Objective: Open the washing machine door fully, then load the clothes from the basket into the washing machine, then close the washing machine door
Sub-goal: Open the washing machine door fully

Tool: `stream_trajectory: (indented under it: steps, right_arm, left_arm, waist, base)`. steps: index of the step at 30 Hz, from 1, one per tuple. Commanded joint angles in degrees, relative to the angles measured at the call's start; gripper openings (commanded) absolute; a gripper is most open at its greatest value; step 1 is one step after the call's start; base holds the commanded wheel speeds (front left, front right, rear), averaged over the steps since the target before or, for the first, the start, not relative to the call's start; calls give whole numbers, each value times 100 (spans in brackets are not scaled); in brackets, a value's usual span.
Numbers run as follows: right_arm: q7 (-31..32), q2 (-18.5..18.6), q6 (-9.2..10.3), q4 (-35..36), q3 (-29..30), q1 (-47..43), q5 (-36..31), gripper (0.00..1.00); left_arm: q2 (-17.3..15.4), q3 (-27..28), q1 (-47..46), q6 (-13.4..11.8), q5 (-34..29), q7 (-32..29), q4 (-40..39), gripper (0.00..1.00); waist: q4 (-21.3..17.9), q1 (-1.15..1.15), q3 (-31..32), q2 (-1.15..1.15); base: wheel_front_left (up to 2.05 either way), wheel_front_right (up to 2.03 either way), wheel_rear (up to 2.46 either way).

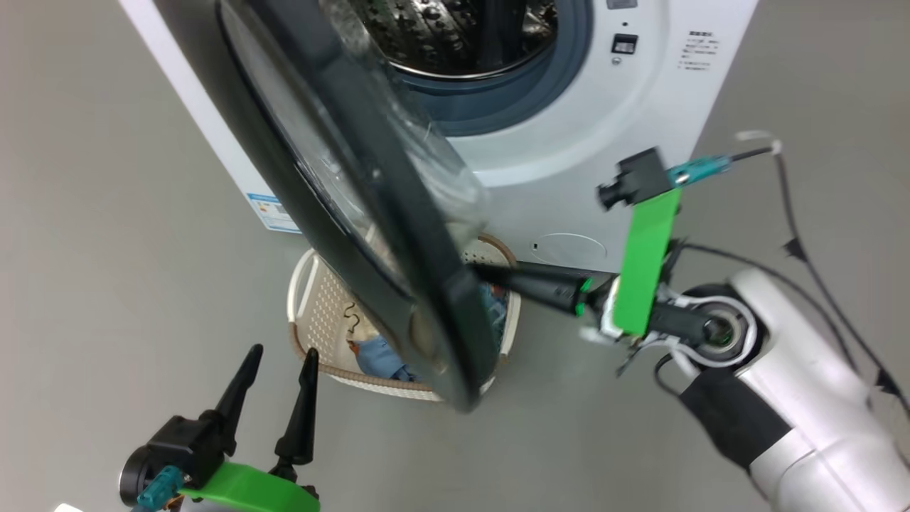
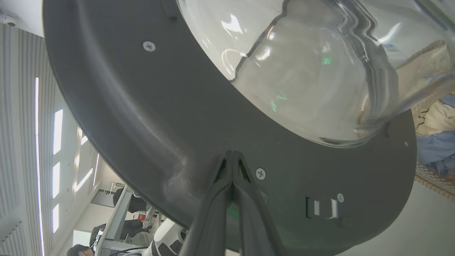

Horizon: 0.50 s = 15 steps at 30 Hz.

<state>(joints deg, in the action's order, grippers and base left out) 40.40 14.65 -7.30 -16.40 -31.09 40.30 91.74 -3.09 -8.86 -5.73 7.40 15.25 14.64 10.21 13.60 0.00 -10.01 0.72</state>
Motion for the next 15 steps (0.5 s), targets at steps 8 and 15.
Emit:
stream_trajectory:
  steps: [8,15]
  right_arm:
    - [85,-478,-19,365,-357,-253,-161,0]
    - [72,-665,-19,398,-472,-256,-189,0]
  left_arm:
    - [-80,337,-2,9,-40,36,-222,100]
    - [-85,426,6,9,-41,36,-269,100]
  waist:
    - [152,0,70,0]
    - [154,0,73,0]
  base:
    - [0,0,0]
    - [0,0,0]
